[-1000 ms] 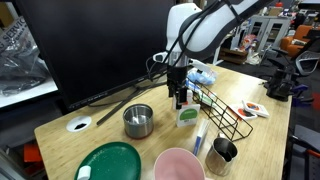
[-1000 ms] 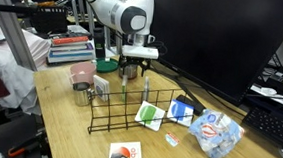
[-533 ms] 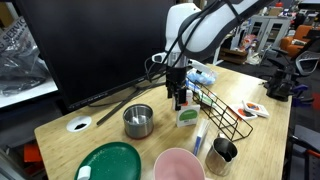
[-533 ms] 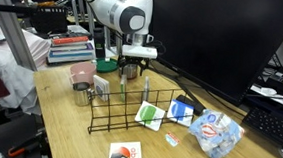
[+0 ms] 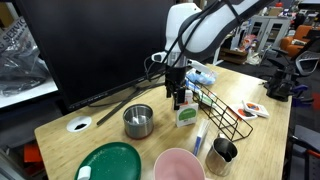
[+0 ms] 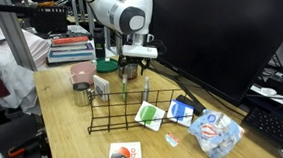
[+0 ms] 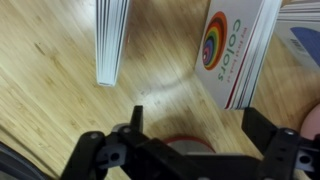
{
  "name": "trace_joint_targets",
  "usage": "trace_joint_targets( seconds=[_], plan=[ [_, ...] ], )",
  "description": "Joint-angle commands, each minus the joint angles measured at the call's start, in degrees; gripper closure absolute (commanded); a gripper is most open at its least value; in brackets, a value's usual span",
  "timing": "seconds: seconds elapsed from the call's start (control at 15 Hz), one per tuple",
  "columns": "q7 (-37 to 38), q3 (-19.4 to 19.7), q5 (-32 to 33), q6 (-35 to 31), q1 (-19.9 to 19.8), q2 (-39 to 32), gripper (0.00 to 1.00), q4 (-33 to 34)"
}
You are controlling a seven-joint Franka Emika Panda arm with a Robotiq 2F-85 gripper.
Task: Take the book in the middle and put it in the black rack
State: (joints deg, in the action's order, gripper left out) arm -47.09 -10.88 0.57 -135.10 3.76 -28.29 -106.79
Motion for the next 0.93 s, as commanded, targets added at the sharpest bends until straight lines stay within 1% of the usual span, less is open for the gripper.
trace_joint_targets(
  seconds=[0.0, 0.87],
  plan=[
    [-1.03, -0.87, -0.11, -1.79, -0.98, 0.19, 0.0, -0.84],
    [-1.5, -1.84, -2.66, -3.56, -2.22, 1.46, 0.0, -3.86]
  ],
)
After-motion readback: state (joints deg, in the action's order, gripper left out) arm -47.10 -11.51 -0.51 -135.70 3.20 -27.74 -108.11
